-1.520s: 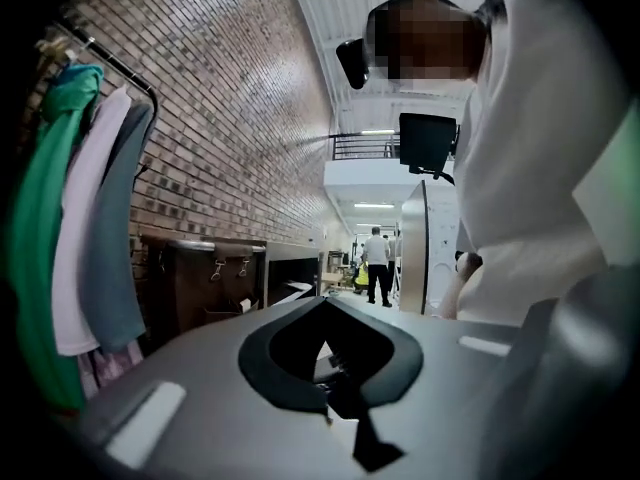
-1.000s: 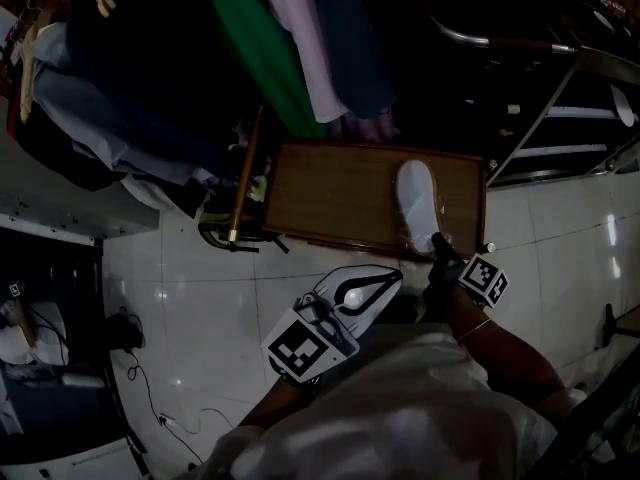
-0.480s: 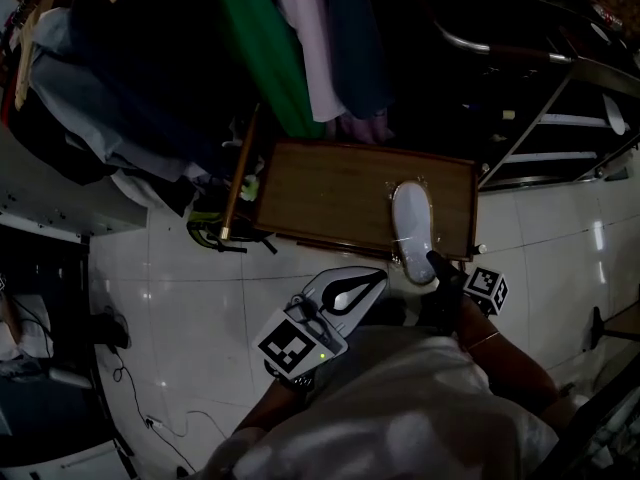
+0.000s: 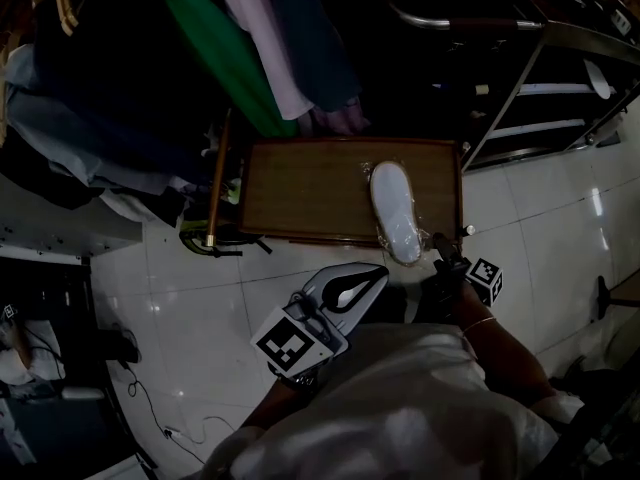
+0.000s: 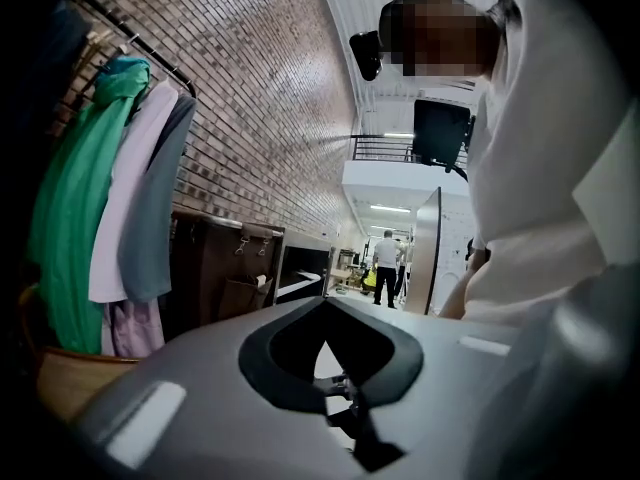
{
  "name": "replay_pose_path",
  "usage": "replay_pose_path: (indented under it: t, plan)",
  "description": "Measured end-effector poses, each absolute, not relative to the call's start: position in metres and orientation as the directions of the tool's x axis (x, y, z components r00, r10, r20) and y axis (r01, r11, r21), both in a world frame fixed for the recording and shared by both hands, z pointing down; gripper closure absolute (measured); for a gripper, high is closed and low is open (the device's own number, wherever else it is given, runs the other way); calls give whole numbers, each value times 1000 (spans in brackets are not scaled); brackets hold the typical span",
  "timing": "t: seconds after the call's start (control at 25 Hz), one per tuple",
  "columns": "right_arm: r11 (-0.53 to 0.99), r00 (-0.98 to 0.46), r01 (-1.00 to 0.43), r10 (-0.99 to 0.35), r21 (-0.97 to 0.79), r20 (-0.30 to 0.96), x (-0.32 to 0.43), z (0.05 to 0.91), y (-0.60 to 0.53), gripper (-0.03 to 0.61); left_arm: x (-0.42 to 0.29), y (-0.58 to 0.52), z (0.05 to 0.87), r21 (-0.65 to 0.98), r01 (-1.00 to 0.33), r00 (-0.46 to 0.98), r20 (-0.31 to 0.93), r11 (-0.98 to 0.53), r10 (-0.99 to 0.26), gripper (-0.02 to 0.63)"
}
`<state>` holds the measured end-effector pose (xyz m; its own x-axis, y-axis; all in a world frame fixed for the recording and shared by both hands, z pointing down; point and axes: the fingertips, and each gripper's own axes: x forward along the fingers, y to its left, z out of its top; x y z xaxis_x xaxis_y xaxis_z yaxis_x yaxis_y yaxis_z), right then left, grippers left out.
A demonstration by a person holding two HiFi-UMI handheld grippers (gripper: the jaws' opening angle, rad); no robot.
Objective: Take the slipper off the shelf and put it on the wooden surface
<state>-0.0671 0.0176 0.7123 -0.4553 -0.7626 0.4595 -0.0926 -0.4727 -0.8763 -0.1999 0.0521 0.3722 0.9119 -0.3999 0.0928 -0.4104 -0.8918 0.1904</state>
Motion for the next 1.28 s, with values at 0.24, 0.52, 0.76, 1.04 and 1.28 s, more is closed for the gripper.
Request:
replay_pose_path:
  t: [0.24, 0.52, 0.76, 1.04, 1.28]
  plan:
    - [-334, -513, -273, -743, -902, 430, -47, 650, 36, 96, -205, 50, 371, 178, -413, 910, 99, -893, -402, 626]
    - [454, -661, -629, -740, -631, 126, -83, 416, 25, 202, -193, 39, 336, 170, -367, 928, 8, -914, -371, 626]
    - [646, -682, -727, -719, -232, 137, -122, 365, 34, 197, -177, 48, 337, 163, -333, 943, 31, -929, -333, 626]
    - [695, -703, -709, -683, -122, 198, -139, 377, 40, 184, -181, 54, 349, 187, -335, 942, 43, -924, -333, 626]
    - [751, -747, -657, -638, -63, 186, -163, 372, 45, 184, -183, 49, 344, 181, -331, 943, 18, -926, -333, 626]
